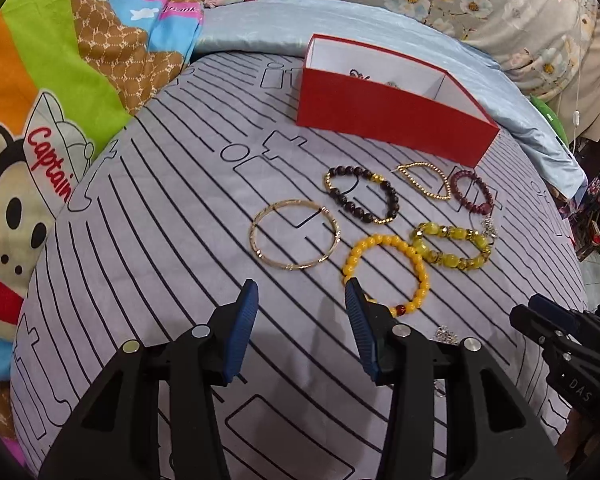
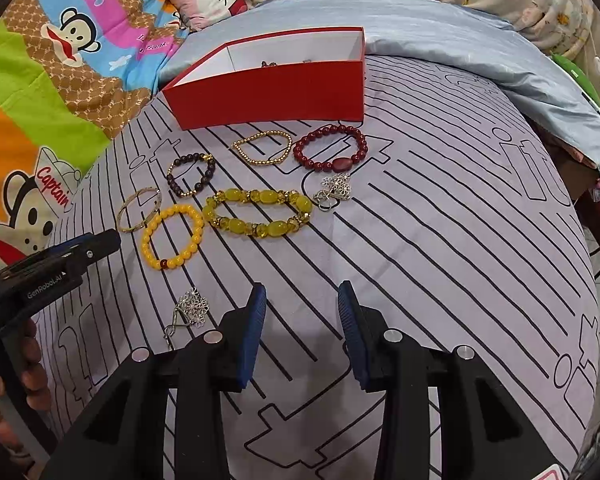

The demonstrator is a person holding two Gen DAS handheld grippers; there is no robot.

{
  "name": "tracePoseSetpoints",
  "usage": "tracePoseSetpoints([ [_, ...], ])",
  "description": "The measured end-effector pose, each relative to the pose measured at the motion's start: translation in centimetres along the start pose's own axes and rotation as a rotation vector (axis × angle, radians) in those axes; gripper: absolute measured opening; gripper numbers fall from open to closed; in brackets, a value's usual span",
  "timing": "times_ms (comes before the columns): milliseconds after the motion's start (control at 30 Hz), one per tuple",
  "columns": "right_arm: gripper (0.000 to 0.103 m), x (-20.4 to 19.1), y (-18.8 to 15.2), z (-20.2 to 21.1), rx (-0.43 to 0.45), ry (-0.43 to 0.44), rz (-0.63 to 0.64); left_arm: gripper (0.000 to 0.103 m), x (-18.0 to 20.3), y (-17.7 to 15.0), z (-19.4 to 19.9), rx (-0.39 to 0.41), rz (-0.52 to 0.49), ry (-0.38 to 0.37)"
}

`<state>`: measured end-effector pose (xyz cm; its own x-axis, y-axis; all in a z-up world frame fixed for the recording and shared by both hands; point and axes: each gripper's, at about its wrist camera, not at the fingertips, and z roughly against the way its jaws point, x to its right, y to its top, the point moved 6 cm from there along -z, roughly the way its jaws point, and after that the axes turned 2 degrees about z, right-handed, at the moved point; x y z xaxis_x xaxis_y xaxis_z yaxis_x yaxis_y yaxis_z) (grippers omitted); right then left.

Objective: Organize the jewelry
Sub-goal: 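Lift both open tools out of the red box, then grasp the large yellow bead bracelet with the right tool while the left grasps the gold bangle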

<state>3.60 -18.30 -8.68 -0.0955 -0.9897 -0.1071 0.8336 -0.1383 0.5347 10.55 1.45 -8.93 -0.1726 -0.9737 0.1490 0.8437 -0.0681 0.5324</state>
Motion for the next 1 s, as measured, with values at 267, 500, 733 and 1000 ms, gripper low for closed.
tracePoseSetpoints([
  [267, 0.037, 0.2, 0.1, -0.6, -0.01, 0.009, -0.016, 0.043, -3.1, 2.4, -1.1, 0.037, 0.088, 0.04],
  [500, 0.037, 0.4, 0.8, -1.1, -0.01, 0.005, -0.02, 0.043, -2.3, 2.9, -2.6, 0.007, 0.084, -0.012],
  [733, 0.037, 0.1, 1.5, -1.6, -0.009, 0.014, -0.019, 0.042, -2.0, 3.1, -3.7, 0.012, 0.061, 0.036],
  [1000, 0.037, 0.0, 3.3, -2.6, 0.001, 0.028, -0.026, 0.015, -2.7, 3.8, -4.3, 0.034, 0.067, 0.035],
])
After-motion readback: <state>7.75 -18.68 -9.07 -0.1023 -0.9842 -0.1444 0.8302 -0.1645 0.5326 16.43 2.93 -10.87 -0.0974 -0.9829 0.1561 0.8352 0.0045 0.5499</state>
